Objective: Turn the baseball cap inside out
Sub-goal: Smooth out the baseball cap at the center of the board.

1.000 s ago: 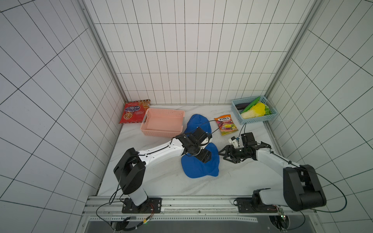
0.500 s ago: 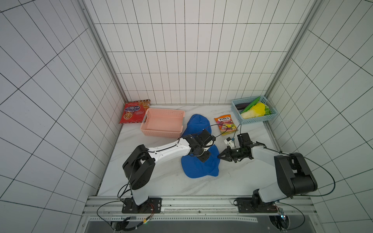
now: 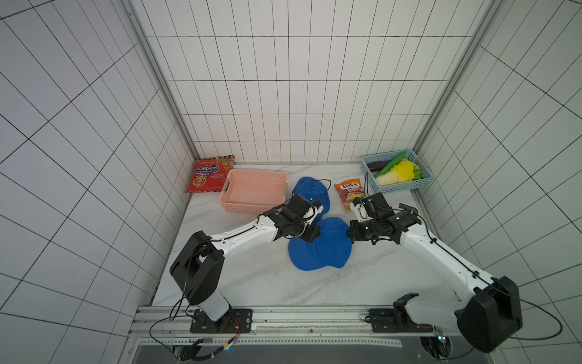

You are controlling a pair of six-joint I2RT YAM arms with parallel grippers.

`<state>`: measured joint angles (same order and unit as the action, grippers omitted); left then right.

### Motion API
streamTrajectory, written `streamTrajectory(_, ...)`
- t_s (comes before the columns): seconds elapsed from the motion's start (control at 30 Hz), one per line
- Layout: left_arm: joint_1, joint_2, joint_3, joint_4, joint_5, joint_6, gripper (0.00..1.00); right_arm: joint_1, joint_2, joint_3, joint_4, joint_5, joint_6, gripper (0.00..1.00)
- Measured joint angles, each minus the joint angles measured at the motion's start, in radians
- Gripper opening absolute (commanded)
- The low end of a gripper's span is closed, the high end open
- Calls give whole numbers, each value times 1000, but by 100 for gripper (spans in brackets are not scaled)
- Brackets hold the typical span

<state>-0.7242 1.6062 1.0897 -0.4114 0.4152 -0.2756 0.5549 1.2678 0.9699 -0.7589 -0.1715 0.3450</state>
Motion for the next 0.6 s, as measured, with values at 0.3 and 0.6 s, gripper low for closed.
streamTrajectory(0.3,102,-5,-100,63,190,-39,0,0,-44,-8,-7,103,21,67)
streamTrajectory(0.6,131,-51,-156,47,150,-20,0,-82,-103,-178,139,-81,63,68)
